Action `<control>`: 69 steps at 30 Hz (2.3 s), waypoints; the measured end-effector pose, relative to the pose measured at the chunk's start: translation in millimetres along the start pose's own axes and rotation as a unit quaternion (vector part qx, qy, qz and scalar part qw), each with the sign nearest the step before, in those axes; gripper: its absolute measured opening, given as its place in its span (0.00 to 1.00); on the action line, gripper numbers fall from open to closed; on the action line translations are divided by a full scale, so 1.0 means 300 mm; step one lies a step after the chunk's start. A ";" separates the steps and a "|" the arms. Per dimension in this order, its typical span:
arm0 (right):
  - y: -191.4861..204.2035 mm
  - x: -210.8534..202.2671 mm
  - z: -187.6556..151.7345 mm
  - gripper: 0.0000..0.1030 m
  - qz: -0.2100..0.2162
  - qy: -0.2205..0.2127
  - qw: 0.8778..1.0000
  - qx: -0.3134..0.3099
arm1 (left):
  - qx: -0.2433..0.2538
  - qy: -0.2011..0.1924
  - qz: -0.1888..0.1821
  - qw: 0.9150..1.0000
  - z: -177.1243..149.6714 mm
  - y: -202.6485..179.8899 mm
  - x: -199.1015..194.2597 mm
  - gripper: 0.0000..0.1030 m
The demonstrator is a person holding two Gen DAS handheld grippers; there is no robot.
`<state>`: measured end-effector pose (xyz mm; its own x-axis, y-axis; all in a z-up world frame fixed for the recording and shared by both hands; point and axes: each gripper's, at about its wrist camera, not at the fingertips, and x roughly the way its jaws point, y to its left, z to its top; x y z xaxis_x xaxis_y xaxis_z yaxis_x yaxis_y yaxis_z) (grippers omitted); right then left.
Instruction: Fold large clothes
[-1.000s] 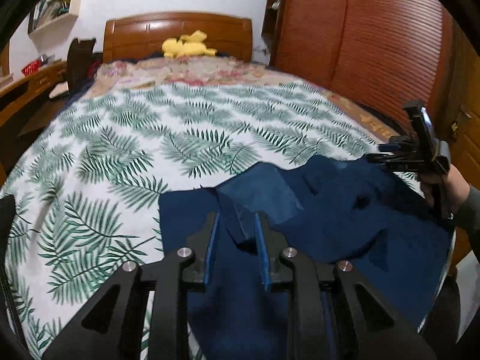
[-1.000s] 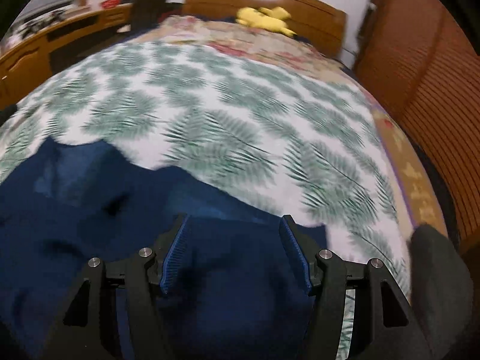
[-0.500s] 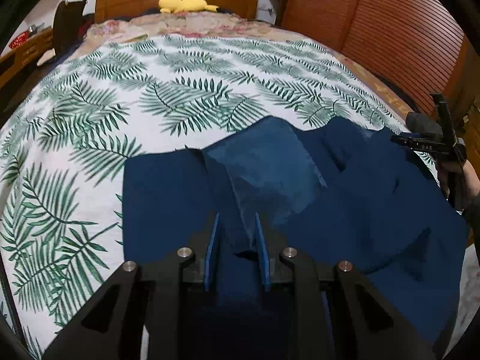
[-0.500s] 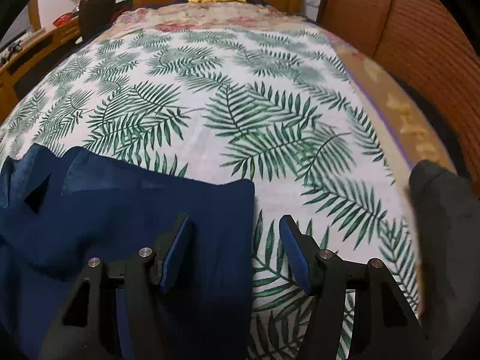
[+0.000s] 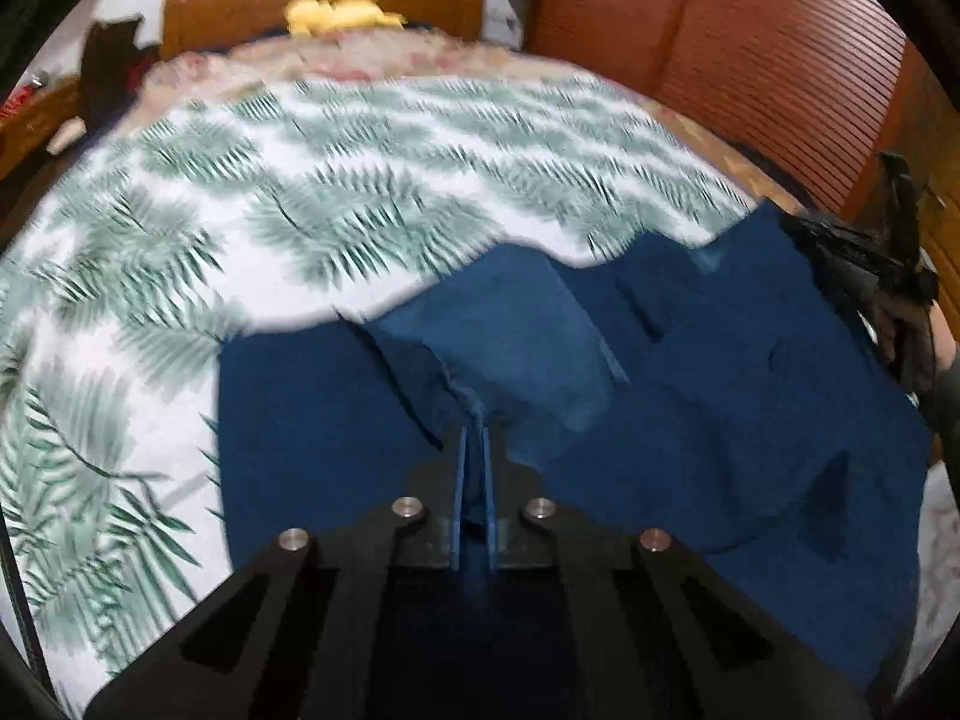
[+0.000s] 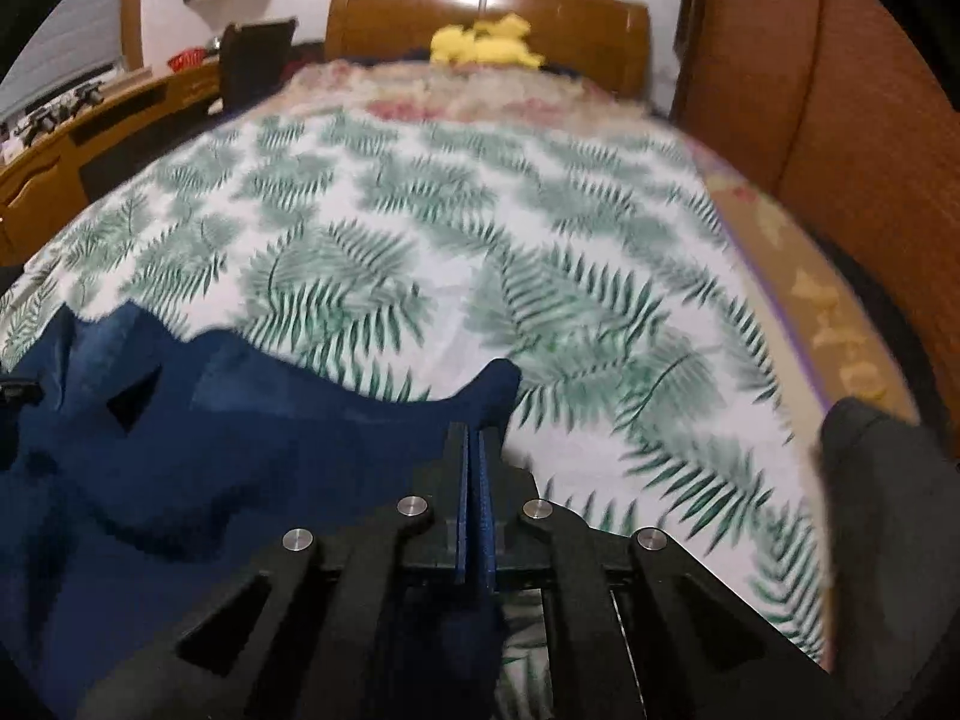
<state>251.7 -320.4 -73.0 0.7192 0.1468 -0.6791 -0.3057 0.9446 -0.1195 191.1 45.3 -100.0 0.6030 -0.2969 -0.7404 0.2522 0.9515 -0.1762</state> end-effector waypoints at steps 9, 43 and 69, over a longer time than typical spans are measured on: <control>-0.062 -0.031 0.081 0.00 -0.066 -0.049 0.996 0.018 | -0.055 -0.090 0.027 0.994 0.106 0.088 -0.125 0.05; 0.272 -0.360 -0.214 0.37 0.051 0.017 0.998 -0.018 | 0.033 -0.136 0.013 0.990 -0.151 -0.274 -0.477 0.19; 0.315 -0.377 -0.470 0.58 0.076 0.083 0.994 -0.013 | 0.068 -0.089 0.010 0.994 -0.358 -0.485 -0.412 0.19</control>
<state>53.4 -289.1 -109.6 0.5516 0.2342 -0.8006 -0.4202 0.9071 -0.0241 -1.3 -47.8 -52.4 0.7307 -0.2983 -0.6141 0.3304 0.9416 -0.0643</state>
